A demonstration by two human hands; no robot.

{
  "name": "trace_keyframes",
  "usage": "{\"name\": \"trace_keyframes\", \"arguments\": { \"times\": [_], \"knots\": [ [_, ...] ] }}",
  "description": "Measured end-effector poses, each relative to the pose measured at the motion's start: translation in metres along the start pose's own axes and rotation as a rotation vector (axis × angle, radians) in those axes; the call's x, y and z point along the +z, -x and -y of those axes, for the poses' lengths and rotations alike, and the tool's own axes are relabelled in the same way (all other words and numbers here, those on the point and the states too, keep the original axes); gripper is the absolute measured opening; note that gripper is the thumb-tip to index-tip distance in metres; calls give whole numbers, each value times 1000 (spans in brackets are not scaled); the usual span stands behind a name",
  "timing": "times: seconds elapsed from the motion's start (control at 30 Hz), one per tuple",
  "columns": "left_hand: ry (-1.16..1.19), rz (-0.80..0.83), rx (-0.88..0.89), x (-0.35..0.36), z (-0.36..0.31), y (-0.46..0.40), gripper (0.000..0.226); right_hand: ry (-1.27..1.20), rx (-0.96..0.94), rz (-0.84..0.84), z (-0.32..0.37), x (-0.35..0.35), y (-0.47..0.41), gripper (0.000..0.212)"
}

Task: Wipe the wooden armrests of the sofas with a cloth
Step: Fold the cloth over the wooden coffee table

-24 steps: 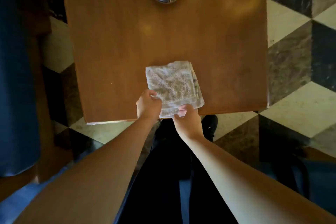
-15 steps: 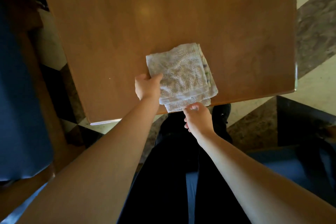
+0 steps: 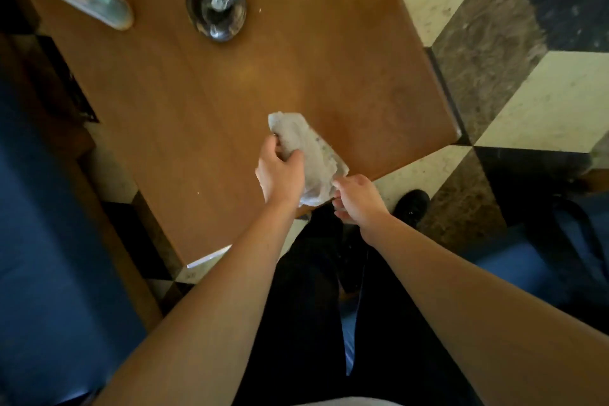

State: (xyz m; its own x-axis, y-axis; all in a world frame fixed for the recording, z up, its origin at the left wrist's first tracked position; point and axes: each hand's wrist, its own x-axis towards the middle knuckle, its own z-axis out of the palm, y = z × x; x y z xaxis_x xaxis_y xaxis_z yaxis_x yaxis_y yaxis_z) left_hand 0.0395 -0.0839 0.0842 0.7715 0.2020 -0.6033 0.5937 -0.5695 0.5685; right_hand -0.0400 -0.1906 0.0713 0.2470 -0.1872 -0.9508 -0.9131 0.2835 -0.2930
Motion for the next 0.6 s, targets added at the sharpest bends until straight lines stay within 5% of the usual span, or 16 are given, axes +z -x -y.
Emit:
{"name": "trace_keyframes", "arguments": {
  "times": [0.17, 0.47, 0.6],
  "knots": [
    [-97, 119, 294, 20, -89, 81, 15, -345, -101, -69, 59, -69, 63, 19],
    [-208, 357, 854, 86, -222, 245, 8, -626, -379, -15, 59, -257, 190, 86],
    [-287, 437, 1021, 140, -256, 311, 29, -759, -434, -72, 39, -331, 223, 118]
  ]
}}
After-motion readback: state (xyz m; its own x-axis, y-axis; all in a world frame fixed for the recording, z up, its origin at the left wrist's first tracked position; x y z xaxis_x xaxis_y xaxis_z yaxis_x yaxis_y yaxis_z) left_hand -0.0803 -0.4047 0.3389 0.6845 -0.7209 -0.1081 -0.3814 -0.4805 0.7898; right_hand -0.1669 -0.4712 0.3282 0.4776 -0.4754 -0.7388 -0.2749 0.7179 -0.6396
